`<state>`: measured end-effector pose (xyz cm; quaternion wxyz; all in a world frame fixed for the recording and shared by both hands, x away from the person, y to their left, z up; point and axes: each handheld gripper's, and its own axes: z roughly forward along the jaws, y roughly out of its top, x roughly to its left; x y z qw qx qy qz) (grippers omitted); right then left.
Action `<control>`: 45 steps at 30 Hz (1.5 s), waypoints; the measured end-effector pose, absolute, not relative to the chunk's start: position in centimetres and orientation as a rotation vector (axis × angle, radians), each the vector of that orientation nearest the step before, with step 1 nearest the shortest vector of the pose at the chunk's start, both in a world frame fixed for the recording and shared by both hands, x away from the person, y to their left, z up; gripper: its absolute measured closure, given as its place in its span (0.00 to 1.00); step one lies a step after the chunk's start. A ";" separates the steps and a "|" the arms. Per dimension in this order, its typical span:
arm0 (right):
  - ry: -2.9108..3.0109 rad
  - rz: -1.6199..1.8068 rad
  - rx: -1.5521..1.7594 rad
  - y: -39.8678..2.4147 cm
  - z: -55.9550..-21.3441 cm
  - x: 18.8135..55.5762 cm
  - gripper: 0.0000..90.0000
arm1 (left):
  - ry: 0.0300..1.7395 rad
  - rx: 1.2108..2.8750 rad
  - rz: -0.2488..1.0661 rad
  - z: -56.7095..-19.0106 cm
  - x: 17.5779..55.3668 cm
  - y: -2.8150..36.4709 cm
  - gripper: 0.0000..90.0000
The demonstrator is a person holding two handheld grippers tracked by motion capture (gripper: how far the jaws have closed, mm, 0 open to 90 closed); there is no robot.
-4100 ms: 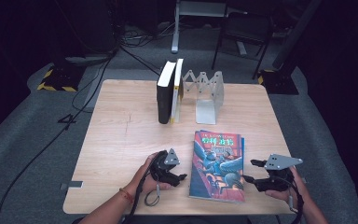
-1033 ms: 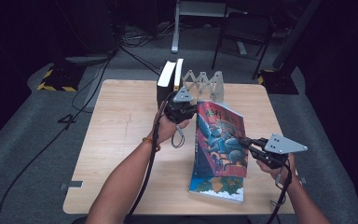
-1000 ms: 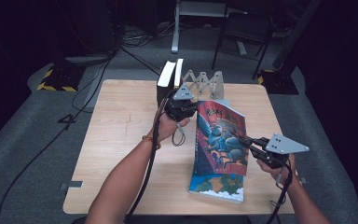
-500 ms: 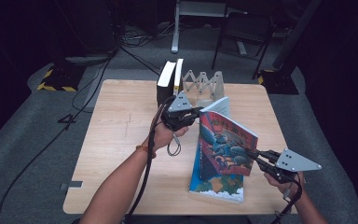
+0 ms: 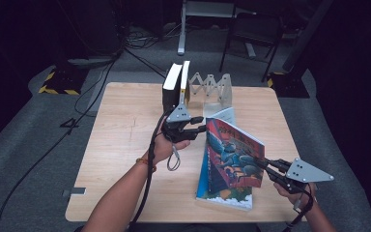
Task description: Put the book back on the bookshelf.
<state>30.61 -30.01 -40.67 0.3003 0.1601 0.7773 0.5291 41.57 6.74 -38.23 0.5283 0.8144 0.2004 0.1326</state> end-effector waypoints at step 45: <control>2.066 1.455 0.443 -27.1 -38.7 33.9 0.96 | 0.586 1.845 0.147 -40.2 40.1 5.5 0.63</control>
